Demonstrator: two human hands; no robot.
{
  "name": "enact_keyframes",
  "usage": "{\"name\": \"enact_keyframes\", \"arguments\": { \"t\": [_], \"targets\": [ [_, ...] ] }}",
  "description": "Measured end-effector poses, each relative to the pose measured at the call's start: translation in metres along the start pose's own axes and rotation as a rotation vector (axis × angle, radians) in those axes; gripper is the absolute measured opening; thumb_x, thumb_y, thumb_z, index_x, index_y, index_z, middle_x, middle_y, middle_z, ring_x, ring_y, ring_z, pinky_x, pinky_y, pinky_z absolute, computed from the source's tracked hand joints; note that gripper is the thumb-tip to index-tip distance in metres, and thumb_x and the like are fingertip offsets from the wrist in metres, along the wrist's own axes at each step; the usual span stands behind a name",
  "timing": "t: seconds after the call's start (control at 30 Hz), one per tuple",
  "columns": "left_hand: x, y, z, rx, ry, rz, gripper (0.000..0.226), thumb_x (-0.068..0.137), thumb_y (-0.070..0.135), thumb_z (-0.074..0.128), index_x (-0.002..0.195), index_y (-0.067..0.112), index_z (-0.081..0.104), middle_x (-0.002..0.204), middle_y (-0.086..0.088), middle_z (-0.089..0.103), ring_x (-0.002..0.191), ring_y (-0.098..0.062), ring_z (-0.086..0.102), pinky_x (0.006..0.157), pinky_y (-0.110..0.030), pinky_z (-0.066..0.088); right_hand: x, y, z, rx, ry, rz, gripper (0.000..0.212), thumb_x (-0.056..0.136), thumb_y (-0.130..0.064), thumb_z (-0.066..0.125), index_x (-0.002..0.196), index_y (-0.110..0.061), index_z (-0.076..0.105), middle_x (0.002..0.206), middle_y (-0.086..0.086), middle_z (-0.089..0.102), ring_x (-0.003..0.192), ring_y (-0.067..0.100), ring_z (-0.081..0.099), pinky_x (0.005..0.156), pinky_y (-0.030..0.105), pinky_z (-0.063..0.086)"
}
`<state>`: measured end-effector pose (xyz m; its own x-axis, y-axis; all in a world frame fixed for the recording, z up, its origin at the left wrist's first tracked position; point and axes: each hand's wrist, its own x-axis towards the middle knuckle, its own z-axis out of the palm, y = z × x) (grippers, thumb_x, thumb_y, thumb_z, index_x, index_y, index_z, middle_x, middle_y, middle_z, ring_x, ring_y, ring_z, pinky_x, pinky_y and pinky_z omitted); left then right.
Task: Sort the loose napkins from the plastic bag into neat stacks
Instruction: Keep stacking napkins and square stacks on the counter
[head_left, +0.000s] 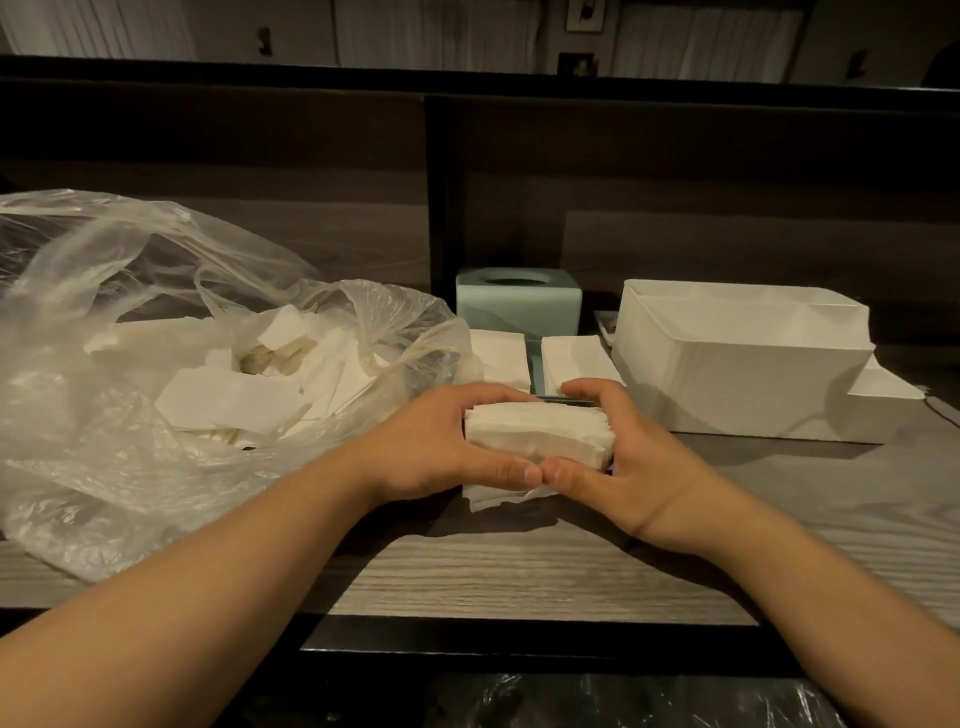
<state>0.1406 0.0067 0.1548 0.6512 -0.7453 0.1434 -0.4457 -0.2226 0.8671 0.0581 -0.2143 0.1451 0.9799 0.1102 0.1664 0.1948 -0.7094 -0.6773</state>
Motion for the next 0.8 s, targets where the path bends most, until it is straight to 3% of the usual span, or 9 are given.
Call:
{"name": "enact_keyframes", "arguments": {
  "t": [0.1, 0.23, 0.3, 0.4, 0.53, 0.67, 0.8],
  "targets": [
    [0.000, -0.001, 0.000, 0.018, 0.020, -0.009, 0.045, 0.082, 0.027, 0.085, 0.124, 0.026, 0.070, 0.114, 0.005, 0.074, 0.106, -0.012, 0.070, 0.094, -0.033, 0.057, 0.000, -0.001, 0.000, 0.070, 0.044, 0.026, 0.083, 0.070, -0.067, 0.068, 0.139, -0.040, 0.032, 0.124, -0.018, 0.053, 0.107, 0.005, 0.058, 0.090, 0.021, 0.053],
    [0.000, -0.003, 0.002, 0.029, 0.063, -0.044, 0.022, 0.088, 0.029, 0.079, 0.109, 0.023, 0.076, 0.098, 0.005, 0.074, 0.091, -0.013, 0.070, 0.077, -0.027, 0.055, 0.001, -0.001, -0.004, -0.005, 0.085, 0.034, 0.039, 0.078, -0.046, 0.081, 0.110, -0.037, 0.061, 0.099, -0.017, 0.067, 0.089, 0.000, 0.062, 0.075, 0.020, 0.053],
    [0.000, -0.003, 0.002, 0.007, 0.075, -0.064, 0.018, 0.089, 0.026, 0.078, 0.107, 0.022, 0.078, 0.097, 0.003, 0.076, 0.091, -0.014, 0.071, 0.078, -0.028, 0.055, 0.000, -0.003, -0.004, 0.006, 0.093, 0.027, 0.025, 0.080, -0.038, 0.082, 0.098, -0.036, 0.065, 0.090, -0.016, 0.070, 0.085, -0.003, 0.063, 0.073, 0.020, 0.053],
    [0.000, 0.000, 0.003, -0.025, 0.129, -0.050, 0.020, 0.089, 0.021, 0.079, 0.109, 0.023, 0.078, 0.101, 0.004, 0.077, 0.096, -0.014, 0.072, 0.083, -0.029, 0.056, -0.002, -0.008, -0.006, 0.152, 0.139, 0.038, 0.028, 0.082, -0.028, 0.082, 0.099, -0.041, 0.064, 0.091, -0.018, 0.070, 0.088, -0.009, 0.062, 0.072, 0.010, 0.051],
    [-0.001, 0.010, 0.007, -0.031, 0.217, -0.065, 0.021, 0.090, 0.017, 0.078, 0.109, 0.023, 0.077, 0.101, 0.008, 0.077, 0.094, -0.009, 0.073, 0.081, -0.024, 0.057, 0.000, -0.011, -0.011, 0.455, 0.216, 0.085, 0.021, 0.088, -0.022, 0.077, 0.106, -0.031, 0.070, 0.096, -0.011, 0.076, 0.091, 0.006, 0.071, 0.080, 0.027, 0.061],
    [0.002, 0.021, 0.007, 0.036, 0.259, -0.103, 0.010, 0.090, 0.028, 0.077, 0.100, 0.029, 0.077, 0.098, 0.014, 0.076, 0.091, -0.005, 0.072, 0.087, -0.035, 0.061, 0.015, -0.018, -0.021, 0.615, 0.250, 0.115, 0.019, 0.089, -0.011, 0.073, 0.103, -0.024, 0.072, 0.093, -0.005, 0.077, 0.091, 0.015, 0.074, 0.075, 0.030, 0.060],
    [0.015, 0.036, -0.003, 0.090, 0.348, -0.176, 0.010, 0.089, 0.037, 0.076, 0.096, 0.029, 0.077, 0.091, 0.014, 0.076, 0.086, -0.004, 0.073, 0.081, -0.031, 0.062, 0.041, -0.032, -0.030, 0.744, 0.286, 0.112, 0.019, 0.091, -0.014, 0.071, 0.110, -0.020, 0.070, 0.101, -0.001, 0.077, 0.101, 0.020, 0.073, 0.086, 0.041, 0.060]
  ]
}}
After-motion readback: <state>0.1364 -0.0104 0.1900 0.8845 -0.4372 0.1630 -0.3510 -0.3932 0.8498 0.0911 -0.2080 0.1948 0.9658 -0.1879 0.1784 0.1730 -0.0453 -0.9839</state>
